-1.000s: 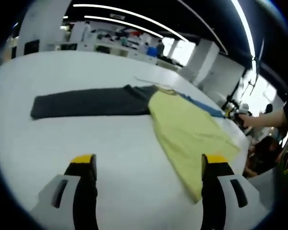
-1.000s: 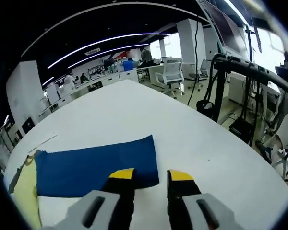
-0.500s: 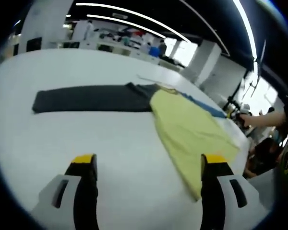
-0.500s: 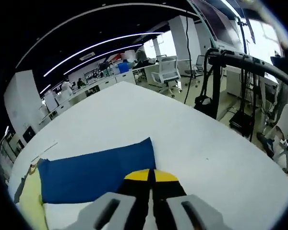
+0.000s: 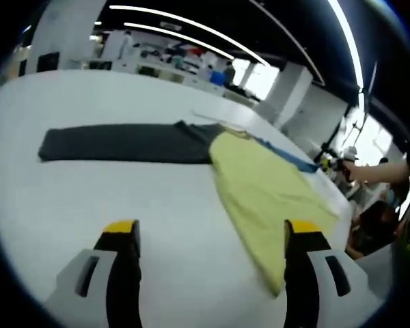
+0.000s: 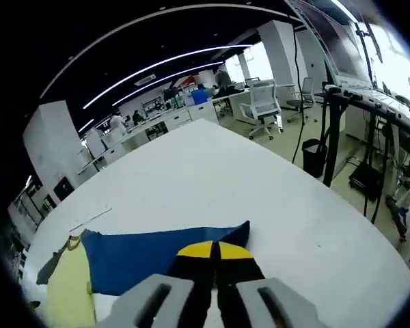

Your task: Fold the garment on the visible template until the final outline fits inside the template.

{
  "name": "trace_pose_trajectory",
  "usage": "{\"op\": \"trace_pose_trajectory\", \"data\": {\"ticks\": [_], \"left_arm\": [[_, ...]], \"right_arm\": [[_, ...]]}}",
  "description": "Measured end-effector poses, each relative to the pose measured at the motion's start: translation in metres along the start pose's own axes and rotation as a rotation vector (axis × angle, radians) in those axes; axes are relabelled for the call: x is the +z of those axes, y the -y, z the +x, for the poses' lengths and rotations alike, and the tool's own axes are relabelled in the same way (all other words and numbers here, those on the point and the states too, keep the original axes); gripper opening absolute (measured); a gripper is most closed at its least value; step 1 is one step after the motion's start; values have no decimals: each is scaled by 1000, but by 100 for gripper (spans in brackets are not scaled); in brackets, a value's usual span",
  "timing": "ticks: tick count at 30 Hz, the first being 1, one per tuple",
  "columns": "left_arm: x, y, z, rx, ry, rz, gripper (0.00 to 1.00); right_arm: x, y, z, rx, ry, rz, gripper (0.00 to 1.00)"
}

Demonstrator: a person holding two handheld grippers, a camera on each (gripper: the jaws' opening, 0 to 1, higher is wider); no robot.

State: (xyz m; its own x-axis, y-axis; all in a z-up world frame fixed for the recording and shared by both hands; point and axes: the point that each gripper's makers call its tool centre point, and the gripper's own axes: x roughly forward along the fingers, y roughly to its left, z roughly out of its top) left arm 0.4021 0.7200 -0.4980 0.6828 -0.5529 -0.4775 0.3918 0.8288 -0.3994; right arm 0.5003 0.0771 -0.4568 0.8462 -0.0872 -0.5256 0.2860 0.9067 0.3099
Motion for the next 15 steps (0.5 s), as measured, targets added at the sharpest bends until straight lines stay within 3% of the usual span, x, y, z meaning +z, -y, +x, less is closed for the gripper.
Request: {"op": "trace_pose_trajectory", "data": {"ticks": [4,7,11,15], "left_arm": [[4,4,-1,-9,13,1,82],[7,8,-4,-16,14,12,81],[13,8,-9,-17,30,16,81],[18,12,-13,-21,39,27,80]], "right_arm": [[11,-37,-1,98,16,8,0],[19,-47,14,185,6,20,0],[19,-69,23,264,-1,7,0],[15,-102,24,394,-19,9,0]]}}
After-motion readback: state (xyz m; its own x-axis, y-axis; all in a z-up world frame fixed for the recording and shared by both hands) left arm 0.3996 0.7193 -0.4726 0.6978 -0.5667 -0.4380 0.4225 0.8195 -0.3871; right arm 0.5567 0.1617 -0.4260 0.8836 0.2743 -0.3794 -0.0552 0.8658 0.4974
